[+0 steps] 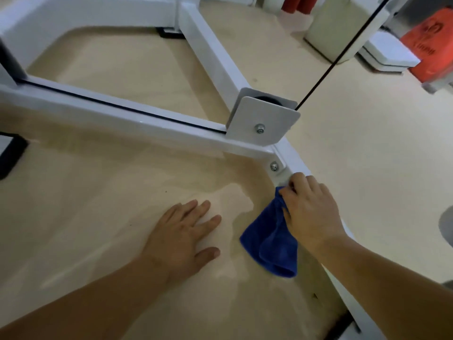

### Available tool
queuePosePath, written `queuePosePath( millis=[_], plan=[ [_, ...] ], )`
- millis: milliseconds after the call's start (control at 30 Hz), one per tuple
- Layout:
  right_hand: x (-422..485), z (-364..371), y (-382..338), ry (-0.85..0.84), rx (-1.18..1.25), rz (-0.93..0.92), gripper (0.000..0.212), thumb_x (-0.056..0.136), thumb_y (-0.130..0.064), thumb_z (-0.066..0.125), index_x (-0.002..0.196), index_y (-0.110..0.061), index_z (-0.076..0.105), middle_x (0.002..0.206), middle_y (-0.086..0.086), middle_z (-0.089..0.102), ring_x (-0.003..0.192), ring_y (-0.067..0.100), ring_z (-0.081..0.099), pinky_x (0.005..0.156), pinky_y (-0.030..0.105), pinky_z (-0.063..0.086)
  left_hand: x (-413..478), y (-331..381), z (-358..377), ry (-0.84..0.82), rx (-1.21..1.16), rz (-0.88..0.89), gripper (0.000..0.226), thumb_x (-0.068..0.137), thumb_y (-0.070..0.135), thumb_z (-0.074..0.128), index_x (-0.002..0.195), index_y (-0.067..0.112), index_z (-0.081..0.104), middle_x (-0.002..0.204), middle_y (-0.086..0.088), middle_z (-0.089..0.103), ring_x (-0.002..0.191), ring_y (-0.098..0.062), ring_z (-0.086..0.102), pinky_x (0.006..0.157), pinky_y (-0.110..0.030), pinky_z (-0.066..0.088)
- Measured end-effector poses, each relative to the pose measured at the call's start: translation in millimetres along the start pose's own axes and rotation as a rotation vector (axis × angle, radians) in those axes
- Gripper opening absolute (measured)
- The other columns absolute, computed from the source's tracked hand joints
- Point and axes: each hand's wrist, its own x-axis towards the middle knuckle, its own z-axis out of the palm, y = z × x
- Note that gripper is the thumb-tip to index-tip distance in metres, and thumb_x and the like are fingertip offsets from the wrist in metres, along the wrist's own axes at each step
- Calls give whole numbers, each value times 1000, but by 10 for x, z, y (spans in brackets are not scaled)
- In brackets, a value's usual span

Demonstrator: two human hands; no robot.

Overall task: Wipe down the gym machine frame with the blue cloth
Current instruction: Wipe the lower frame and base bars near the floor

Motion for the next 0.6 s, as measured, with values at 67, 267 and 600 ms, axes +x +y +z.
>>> queuePosePath(
  millis=[67,267,600],
  plan=[
    [64,-40,23,13,-55,-123,38,66,-2,68,101,-17,72,104,4,57,90,30,54,77,40,46,-2,-1,6,-1,7,9,72,92,80,20,156,54,-2,167,15,-16,155,-15,-11,123,-38,-9],
    [19,-8,195,-138,-95,-352,30,74,-8,61,100,-18,74,100,0,63,95,28,59,88,42,49,-7,-40,101,73,104,39,67,88,79,37,146,46,47,156,5,46,141,-22,47,113,-40,20],
    [99,45,65,-315,-416,-203,72,102,-35,41,159,1,16,163,22,6,153,45,1,119,68,-11,42,-70,205,121,130,68,68,84,78,44,141,43,55,150,2,53,135,-23,55,110,-42,25]
  ],
)
